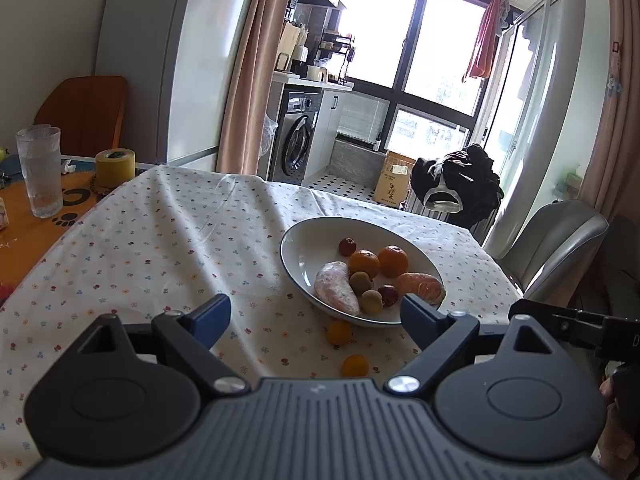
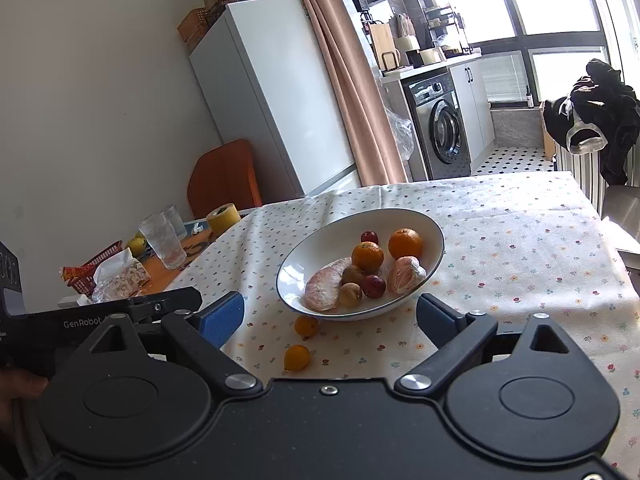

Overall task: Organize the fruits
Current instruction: 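Withdraw both open grippers from the bowl toward the small mandarins, then grasp a small mandarin with the left gripper while the right gripper grasps the other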

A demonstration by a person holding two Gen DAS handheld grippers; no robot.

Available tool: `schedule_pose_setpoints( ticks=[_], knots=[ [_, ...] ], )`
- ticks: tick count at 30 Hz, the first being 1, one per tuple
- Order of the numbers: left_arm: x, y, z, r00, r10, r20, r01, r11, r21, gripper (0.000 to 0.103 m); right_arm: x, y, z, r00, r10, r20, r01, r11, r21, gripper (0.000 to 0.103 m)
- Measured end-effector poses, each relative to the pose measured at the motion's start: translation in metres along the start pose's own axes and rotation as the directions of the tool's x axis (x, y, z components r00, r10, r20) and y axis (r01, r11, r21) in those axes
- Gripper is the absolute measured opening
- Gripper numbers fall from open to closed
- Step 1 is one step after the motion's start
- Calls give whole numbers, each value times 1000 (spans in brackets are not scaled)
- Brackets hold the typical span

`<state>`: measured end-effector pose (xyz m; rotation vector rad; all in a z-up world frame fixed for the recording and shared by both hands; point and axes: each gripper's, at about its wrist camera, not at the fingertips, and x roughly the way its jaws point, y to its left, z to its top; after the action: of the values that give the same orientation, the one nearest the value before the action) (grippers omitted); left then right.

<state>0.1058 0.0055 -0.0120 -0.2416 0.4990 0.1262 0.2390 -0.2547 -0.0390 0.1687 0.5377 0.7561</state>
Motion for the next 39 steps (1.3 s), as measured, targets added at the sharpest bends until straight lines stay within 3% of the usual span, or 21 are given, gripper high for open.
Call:
schedule_pose_setpoints(
  ticks=[6, 23, 34, 39],
  knots=[
    [6, 4, -15, 998, -25, -59, 24, 999, -29, 98, 2, -2, -6, 999, -24, -25, 25, 1000, 10, 103],
    [9, -16, -35, 999, -17, -39, 19, 999, 49, 102, 2, -7, -26, 998, -41, -37, 41, 999, 1, 103],
    [28, -25, -42, 997, -53, -50, 55, 997, 50, 99, 10, -22, -33, 998, -47, -47, 49, 999, 25, 103],
    [41, -25, -45, 995, -68, -71, 71, 997, 41, 90, 16, -25, -36, 998, -47, -48, 49, 999, 23, 102]
  ],
)
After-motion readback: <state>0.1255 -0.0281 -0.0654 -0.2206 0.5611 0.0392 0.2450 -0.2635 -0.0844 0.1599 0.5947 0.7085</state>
